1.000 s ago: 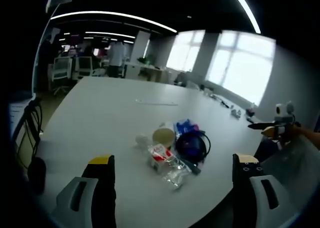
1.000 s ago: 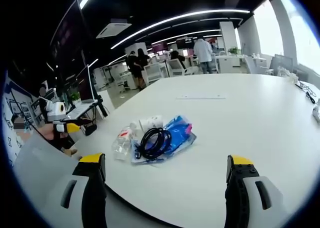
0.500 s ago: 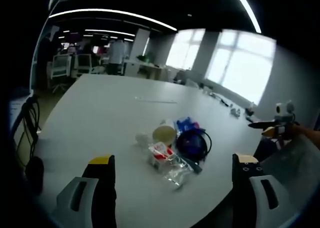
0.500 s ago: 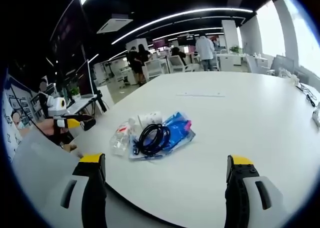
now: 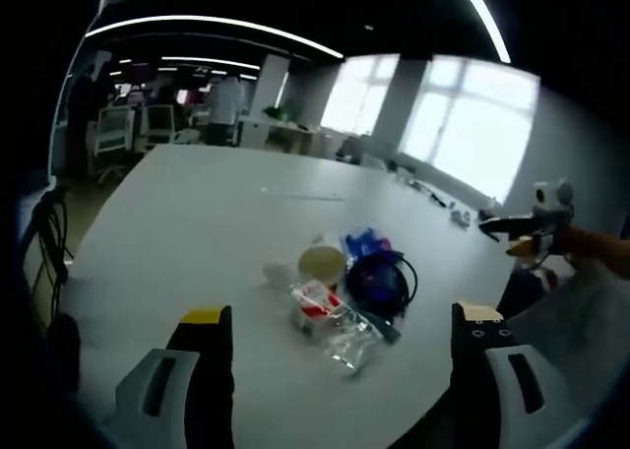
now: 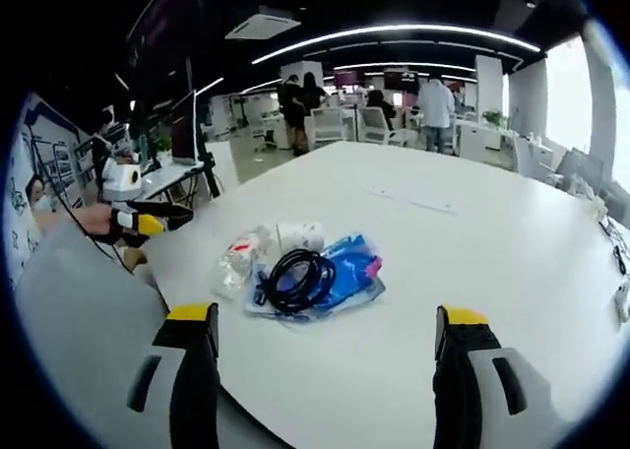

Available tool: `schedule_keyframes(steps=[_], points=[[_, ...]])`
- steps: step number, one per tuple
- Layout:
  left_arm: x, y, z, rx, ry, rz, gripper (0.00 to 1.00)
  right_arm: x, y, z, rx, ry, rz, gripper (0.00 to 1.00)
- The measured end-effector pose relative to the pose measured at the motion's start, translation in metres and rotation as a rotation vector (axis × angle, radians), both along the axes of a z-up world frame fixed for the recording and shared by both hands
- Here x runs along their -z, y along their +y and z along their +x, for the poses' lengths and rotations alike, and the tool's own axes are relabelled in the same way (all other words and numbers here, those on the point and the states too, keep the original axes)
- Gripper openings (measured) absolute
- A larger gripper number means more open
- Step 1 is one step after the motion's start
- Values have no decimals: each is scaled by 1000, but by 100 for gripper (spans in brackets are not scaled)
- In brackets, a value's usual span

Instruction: Arrange the tabletop items into an orderly group along one side of the table until the central work area is clear of visible clutter.

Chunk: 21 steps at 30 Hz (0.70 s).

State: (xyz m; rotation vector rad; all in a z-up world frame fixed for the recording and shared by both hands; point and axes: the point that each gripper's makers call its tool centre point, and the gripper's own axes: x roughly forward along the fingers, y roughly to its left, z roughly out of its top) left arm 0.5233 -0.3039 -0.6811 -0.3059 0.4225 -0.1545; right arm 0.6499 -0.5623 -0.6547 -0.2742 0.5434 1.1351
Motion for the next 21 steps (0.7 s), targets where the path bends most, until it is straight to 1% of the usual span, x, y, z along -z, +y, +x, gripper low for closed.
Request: schedule_keyframes(steps=[2, 3, 5, 7, 8, 12, 15, 18, 21], points=[[1, 1, 2, 3, 6, 3, 88, 2, 9, 1, -30, -23, -16, 89], [2, 2, 3, 5, 6, 11, 87, 3, 13, 0, -43, -21, -17, 87], [3, 2, 5, 9, 6, 6, 85, 6, 22, 0, -65, -15, -19, 84], [4, 3, 7, 9, 7, 3, 84, 9, 30, 1, -82, -16, -23, 84], [6, 4, 8, 12, 16, 9, 83, 10, 33, 2, -89, -18, -25, 84], [8, 4, 11, 21, 11, 4, 78, 13, 48, 2, -138, -30, -33, 80], [9, 5, 13, 22, 11, 4, 77, 16, 57, 2, -181, -41, -50, 77], [9, 5, 16, 26, 4, 3, 74, 19, 67, 4, -210, -63, -66, 77], [12, 6, 18, 27, 9, -2, 73, 22, 75, 5, -231, -56, -68, 77]])
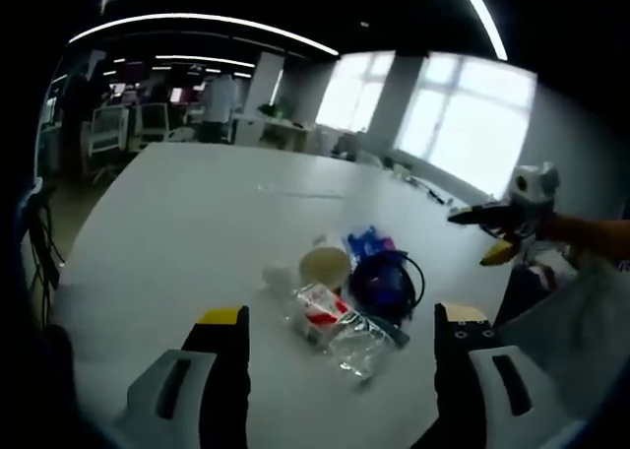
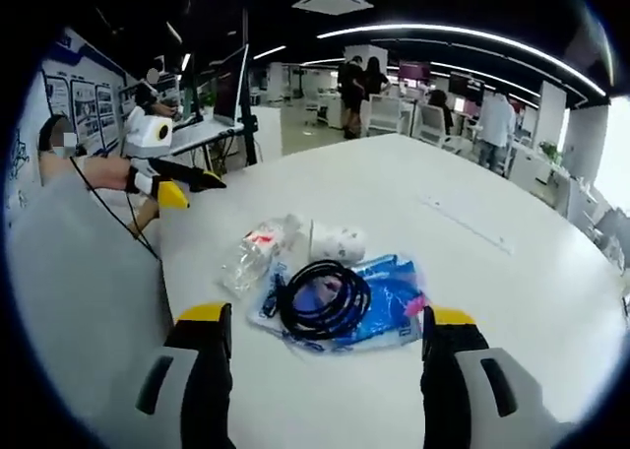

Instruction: Arrange the tabletop items into an orderly group along one side of the table until the central work area is clear of visible clutter.

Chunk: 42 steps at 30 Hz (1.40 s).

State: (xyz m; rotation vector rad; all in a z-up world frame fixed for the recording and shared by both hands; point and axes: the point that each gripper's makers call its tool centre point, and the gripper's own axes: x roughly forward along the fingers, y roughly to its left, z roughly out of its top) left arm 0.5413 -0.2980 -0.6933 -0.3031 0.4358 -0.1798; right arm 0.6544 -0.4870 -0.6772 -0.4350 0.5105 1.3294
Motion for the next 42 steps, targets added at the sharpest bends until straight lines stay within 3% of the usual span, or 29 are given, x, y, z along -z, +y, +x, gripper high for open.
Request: schedule_keyframes(steps=[13, 18, 21, 35, 38, 39, 40, 42], points=[[4, -1, 6, 24, 4, -8, 63, 8, 24, 4, -46, -4, -4, 73], [4, 0, 10, 25, -2, -3, 62, 11, 33, 4, -83, -25, -16, 70], [4, -2, 11, 36, -2, -21, 55, 13, 38, 6, -99, -32, -20, 67], [8, -5, 20, 60, 1, -26, 49, 21, 74, 9, -179, -76, -55, 56], [9, -6, 22, 65, -2, -29, 46, 21, 83, 13, -169, -116, -57, 54], [8, -6, 22, 66, -4, -31, 45, 20, 85, 21, -149, -177, -72, 50], [9, -6, 23, 67, -6, -35, 44, 19, 89, 20, -160, -198, -65, 47], [9, -8, 24, 69, -7, -42, 44, 19, 95, 18, -154, -199, -61, 41]])
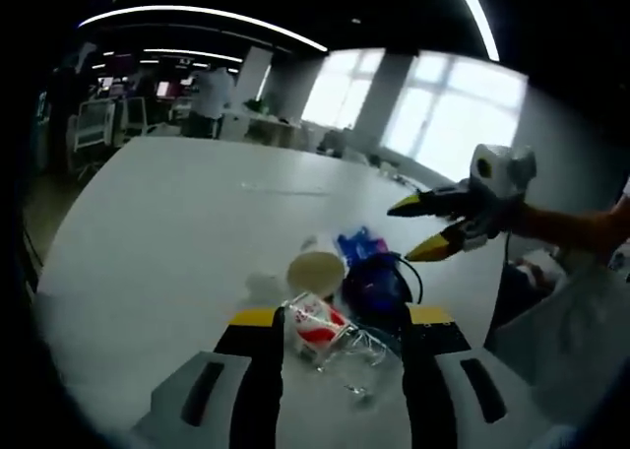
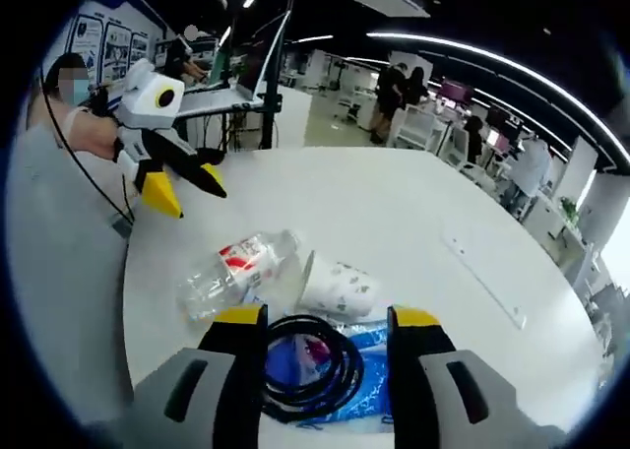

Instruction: Arrange the tabletop items into an orderly group along one side of the table until the central work area is clear of visible clutter.

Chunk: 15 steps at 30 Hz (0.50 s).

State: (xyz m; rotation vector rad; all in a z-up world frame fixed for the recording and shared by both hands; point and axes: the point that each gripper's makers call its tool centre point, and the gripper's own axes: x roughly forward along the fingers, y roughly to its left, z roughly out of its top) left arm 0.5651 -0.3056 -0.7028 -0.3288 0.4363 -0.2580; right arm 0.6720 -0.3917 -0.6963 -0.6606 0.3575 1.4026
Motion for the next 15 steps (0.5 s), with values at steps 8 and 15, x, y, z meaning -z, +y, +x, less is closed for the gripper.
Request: schedule_keyframes(steps=[8, 15], points=[[1, -4, 4, 6, -6, -16, 41, 5, 29, -5, 4, -21, 15, 33], [1, -4, 8, 5, -15, -36, 39, 16, 40, 1, 15, -101, -32, 27]])
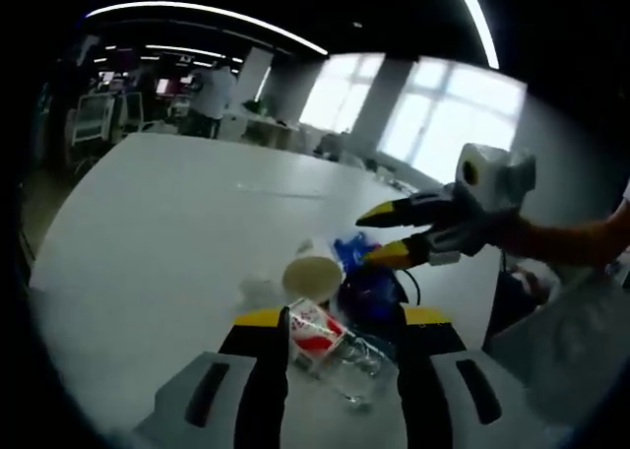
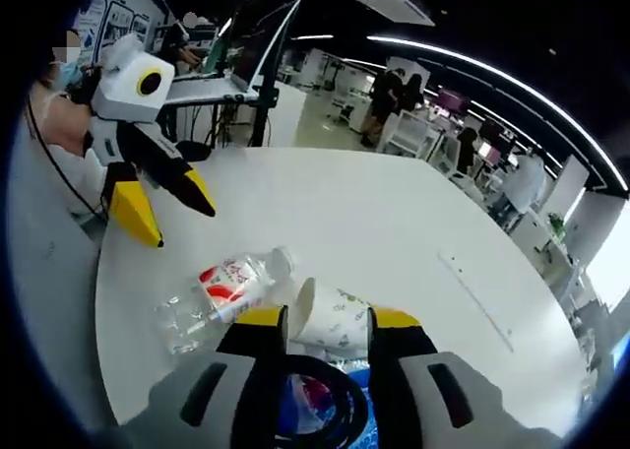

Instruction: Arrange the tabletop items into an orderly group along one side of the table until the central work area is clear of visible clutter.

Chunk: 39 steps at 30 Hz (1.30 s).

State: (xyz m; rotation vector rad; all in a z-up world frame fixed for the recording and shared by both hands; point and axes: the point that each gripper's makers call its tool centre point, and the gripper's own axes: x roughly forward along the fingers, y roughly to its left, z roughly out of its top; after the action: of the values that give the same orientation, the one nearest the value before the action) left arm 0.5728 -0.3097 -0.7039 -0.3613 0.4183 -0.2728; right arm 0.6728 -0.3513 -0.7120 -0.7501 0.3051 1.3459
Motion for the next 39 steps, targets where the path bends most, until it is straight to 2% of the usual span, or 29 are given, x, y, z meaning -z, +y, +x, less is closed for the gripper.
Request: schedule_keyframes(steps=[2, 4, 6, 8, 11, 17, 20, 27, 30, 39], points=[[1, -1, 0, 2, 0, -4, 39, 0, 3, 3, 3, -39, -5, 24], [2, -2, 0, 2, -1, -10, 39, 1, 8, 0, 3, -34, 4, 23], [3, -3, 0, 5, 0, -18, 37, 5, 9, 2, -2, -77, -34, 22], [4, -3, 0, 5, -1, -23, 37, 8, 15, 0, -8, -99, -35, 21], [5, -2, 0, 4, 0, -28, 36, 13, 18, 0, -6, -119, -63, 16], [6, 4, 0, -8, -2, -41, 35, 21, 25, -2, -8, -158, -87, 13], [6, 5, 0, -11, -3, -46, 35, 25, 25, 0, -18, -201, -119, 6], [9, 7, -2, -17, 1, -56, 35, 32, 27, 1, -25, -225, -137, 8], [9, 8, -2, -21, 0, -61, 34, 34, 26, 3, -36, -266, -160, 7], [11, 10, -2, -26, 4, -73, 34, 36, 27, 5, -51, -298, -179, 5]])
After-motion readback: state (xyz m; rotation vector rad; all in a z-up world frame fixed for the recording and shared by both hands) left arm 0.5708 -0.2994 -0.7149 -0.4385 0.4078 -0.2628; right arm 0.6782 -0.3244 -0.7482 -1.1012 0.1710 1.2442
